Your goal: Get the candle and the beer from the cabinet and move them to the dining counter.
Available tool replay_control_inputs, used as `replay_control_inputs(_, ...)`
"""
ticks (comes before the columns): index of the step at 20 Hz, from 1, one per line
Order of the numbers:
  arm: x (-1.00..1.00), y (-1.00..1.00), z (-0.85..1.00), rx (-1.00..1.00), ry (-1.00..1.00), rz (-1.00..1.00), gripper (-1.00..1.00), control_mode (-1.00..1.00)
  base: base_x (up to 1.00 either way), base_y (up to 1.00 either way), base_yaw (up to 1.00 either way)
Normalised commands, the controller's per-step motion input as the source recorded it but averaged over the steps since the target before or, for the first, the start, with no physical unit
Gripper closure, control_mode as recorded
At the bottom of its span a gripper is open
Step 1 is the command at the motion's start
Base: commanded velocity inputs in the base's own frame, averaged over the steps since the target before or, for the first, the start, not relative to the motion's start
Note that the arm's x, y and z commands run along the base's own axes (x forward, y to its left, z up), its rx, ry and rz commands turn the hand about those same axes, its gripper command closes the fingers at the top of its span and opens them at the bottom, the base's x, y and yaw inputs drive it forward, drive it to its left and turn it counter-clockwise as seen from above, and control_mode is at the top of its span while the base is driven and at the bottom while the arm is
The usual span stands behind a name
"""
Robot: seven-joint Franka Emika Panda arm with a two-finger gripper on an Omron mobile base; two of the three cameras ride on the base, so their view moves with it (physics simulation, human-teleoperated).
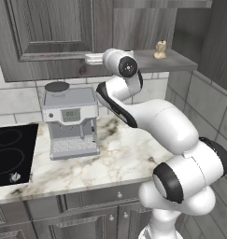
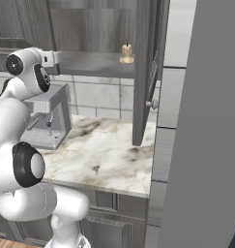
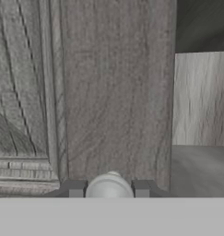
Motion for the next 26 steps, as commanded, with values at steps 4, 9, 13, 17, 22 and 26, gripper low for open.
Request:
replay_control_inputs(4, 0.00, 0.00, 0.00, 0.00, 0.00, 0.00, 1.00, -1.00, 0.00, 0.00, 0.00)
replay_control_inputs(9, 0.00, 0.00, -0.04, 0.00, 0.00, 0.00, 1.00, -1.00, 0.00, 0.00, 0.00)
replay_control_inputs(13, 0.00, 0.00, 0.00, 0.00, 0.01, 0.00, 1.00, -1.00, 0.00, 0.00, 0.00)
replay_control_inputs(17, -0.07, 0.00, 0.00, 0.00, 0.01, 0.00, 1.00, -1.00, 0.00, 0.00, 0.00)
replay_control_inputs(22, -0.29, 0.10, 0.00, 0.00, 0.03, 0.00, 1.00, -1.00, 0.00, 0.00, 0.00)
replay_control_inputs(26, -0.37, 0.20, 0.00, 0.00, 0.05, 0.00, 1.00, -1.00, 0.00, 0.00, 0.00)
